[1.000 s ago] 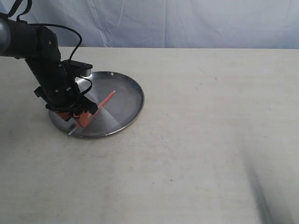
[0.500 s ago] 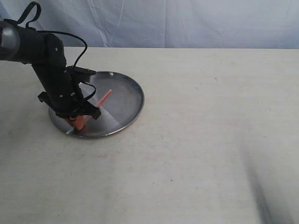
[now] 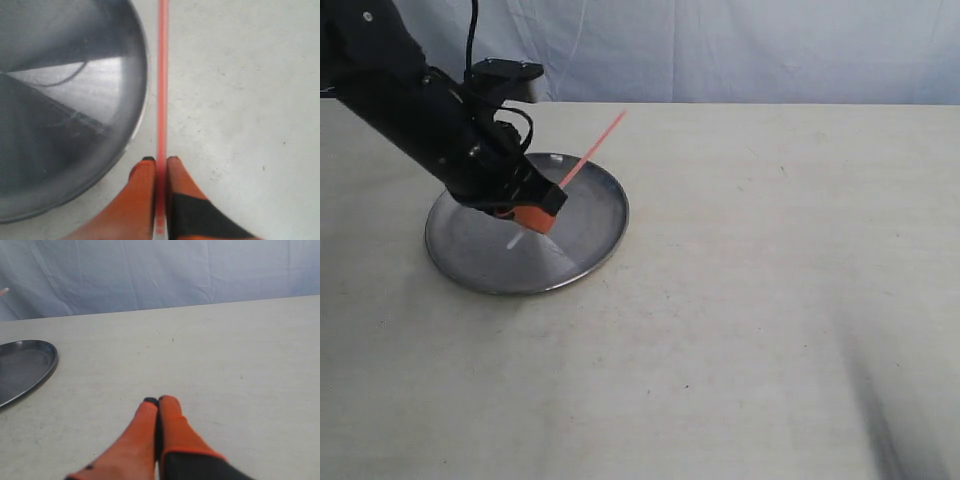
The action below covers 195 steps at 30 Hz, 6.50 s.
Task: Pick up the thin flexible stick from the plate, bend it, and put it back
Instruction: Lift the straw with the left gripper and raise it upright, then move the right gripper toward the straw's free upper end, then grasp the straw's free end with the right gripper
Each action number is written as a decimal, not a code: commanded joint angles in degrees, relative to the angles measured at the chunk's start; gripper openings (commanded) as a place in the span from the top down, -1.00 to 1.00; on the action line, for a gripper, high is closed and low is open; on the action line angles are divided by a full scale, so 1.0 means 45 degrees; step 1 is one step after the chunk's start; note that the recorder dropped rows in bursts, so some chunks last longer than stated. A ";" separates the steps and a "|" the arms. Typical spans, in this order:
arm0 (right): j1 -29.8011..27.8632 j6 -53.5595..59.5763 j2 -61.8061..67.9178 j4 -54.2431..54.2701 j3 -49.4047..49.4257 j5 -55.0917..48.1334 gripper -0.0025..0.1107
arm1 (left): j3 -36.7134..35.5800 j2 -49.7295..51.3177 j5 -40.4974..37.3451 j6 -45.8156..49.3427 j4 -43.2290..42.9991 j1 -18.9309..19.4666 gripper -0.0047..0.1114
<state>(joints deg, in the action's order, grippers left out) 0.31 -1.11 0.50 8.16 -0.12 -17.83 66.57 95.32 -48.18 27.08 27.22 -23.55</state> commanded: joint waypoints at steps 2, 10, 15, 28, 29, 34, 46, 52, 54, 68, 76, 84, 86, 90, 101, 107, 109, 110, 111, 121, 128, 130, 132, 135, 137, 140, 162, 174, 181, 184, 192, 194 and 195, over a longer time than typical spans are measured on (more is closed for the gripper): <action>-0.0068 0.0004 -0.0051 0.0009 0.0026 0.0097 0.97 | -0.1679 -0.1951 0.0885 0.0073 0.0514 -0.0518 0.92; -0.0057 -0.0768 -0.0051 0.4388 0.0026 0.1794 0.97 | -0.3706 -0.4319 0.1001 0.2123 0.2891 -0.1490 0.92; -0.0057 -0.0801 -0.0051 1.0597 0.0026 0.2868 0.97 | -0.4222 -0.4801 0.1072 0.3457 0.4394 -0.2087 0.92; -0.0057 0.3298 0.0401 1.3888 -0.2160 0.0179 0.97 | -0.4276 -0.4825 0.0984 0.4807 0.6011 -0.2698 0.92; -0.0057 0.4246 0.0602 1.4306 -0.2499 -0.0123 0.96 | -0.4276 -0.4825 0.0984 0.4882 0.6157 -0.2698 0.92; -0.0057 0.8103 0.2046 1.7236 -0.3351 -0.1711 0.48 | -0.4276 -0.4825 0.0685 0.5100 0.6412 -0.2698 0.92; -0.0057 1.2980 0.7496 2.0398 -0.4276 -0.4752 0.01 | -0.4276 -0.4825 -0.0275 0.6035 0.7617 -0.2698 0.92; -0.0057 1.3491 0.9234 2.0398 -0.5395 -0.5798 0.01 | -0.4276 -0.4825 -0.0283 0.6423 0.8018 -0.2698 0.92; -0.0057 1.3606 0.9963 2.0398 -0.5653 -0.6132 0.01 | -0.4276 -0.4825 -0.0341 0.6445 0.8019 -0.2698 0.92; -0.0057 1.5333 1.2403 2.0398 -0.6423 -0.7484 0.01 | -0.4276 -0.4825 0.0146 0.7214 0.8406 -0.2698 0.92; -0.0033 1.5756 1.2403 2.0398 -0.6423 -0.7632 0.01 | -0.4276 -0.4825 0.0038 0.7399 0.8522 -0.2698 0.92; -0.0033 1.5957 1.2403 2.0398 -0.6457 -0.7980 0.01 | -0.4276 -0.4825 -0.0621 0.7778 0.9130 -0.2698 0.92; -0.0033 1.5989 1.2403 2.0398 -0.6580 -0.8100 0.01 | -0.4276 -0.4825 -0.0621 0.7803 0.9118 -0.2698 0.92; -0.0033 1.5989 1.2403 2.0398 -0.6811 -0.8147 0.01 | -0.4276 -0.4825 -0.0716 0.8048 0.9248 -0.2698 0.92; -0.0033 1.6197 1.2403 2.0398 -0.6881 -0.8043 0.02 | -0.4276 -0.4825 -0.1690 0.9096 0.9841 -0.2698 0.92; -0.0033 1.6350 1.2403 2.0398 -0.6881 -0.8066 0.02 | -0.4276 -0.4825 -0.1959 0.9574 0.9841 -0.2698 0.92; -0.0033 1.6350 1.2403 2.0398 -0.6881 -0.8090 0.02 | -0.4276 -0.4825 -0.2154 0.9775 0.9841 -0.2698 0.92; -0.0033 1.6374 1.2403 2.0398 -0.6881 -0.8119 0.02 | -0.4276 -0.4825 -0.2154 0.9775 0.9841 -0.2698 0.92; -0.0033 1.6453 1.2403 2.0398 -0.6881 -0.8182 0.02 | -0.4276 -0.4825 -0.2132 0.9775 0.9841 -0.2698 0.92; -0.0033 1.6614 1.2403 2.0398 -0.6881 -0.8599 0.53 | -0.4276 -0.4825 -0.2107 0.9775 0.9791 -0.2698 0.92; -0.0033 1.6666 1.2403 2.0398 -0.6881 -0.8760 0.95 | -0.4276 -0.4825 -0.2085 0.9775 0.9737 -0.2698 0.92; -0.0033 1.6693 1.2403 2.0398 -0.6881 -0.8760 0.95 | -0.4276 -0.4825 -0.2085 0.9775 0.9737 -0.2698 0.92; -0.0033 1.7006 1.2403 2.0398 -0.6881 -0.8916 0.96 | -0.4276 -0.4825 -0.2060 0.9775 0.9736 -0.2698 0.92; -0.0033 1.7316 1.2403 2.0398 -0.6881 -0.9062 0.96 | -0.4276 -0.4825 -0.1795 0.9775 0.9736 -0.2698 0.92; -0.0033 1.7511 1.2403 2.0398 -0.6881 -0.8978 0.96 | -0.4276 -0.4825 -0.1679 0.9775 0.9736 -0.2698 0.92; -0.0033 1.7573 1.2403 2.0398 -0.6881 -0.8677 0.96 | -0.4276 -0.4825 -0.1606 1.0136 0.9736 -0.2698 0.92; 0.3364 1.8961 1.3438 1.9748 -0.6881 -0.4777 0.97 | -0.4244 -0.4825 0.0137 1.2038 1.1001 -0.2698 0.92; 0.3364 1.9274 1.3977 1.9803 -0.6881 -0.5235 0.97 | -0.4244 -0.4825 0.0678 1.3771 1.2321 -0.2698 0.92; 0.3364 1.9594 1.4057 1.9947 -0.6881 -0.5671 0.97 | -0.4244 -0.4825 0.1574 1.3771 1.2355 -0.2698 0.92; 0.3364 1.9734 1.4057 1.9944 -0.6881 -0.5818 0.97 | -0.4244 -0.4825 0.1897 1.3771 1.2414 -0.2698 0.92; 0.3364 2.0018 1.4057 1.9944 -0.6881 -0.6404 0.97 | -0.4244 -0.4825 0.2475 1.3771 1.2580 -0.2698 0.92; 0.3364 2.0036 1.4057 1.9944 -0.6881 -0.6479 0.97 | -0.4244 -0.4825 0.2475 1.3771 1.2580 -0.2698 0.92; 0.3364 2.0045 1.4057 1.9944 -0.6881 -0.6513 0.97 | -0.4244 -0.4825 0.2499 1.3738 1.2580 -0.2698 0.92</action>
<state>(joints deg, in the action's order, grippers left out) 14.54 88.79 64.07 97.68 -30.83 -37.85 47.20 73.30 -41.30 88.96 82.28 -35.56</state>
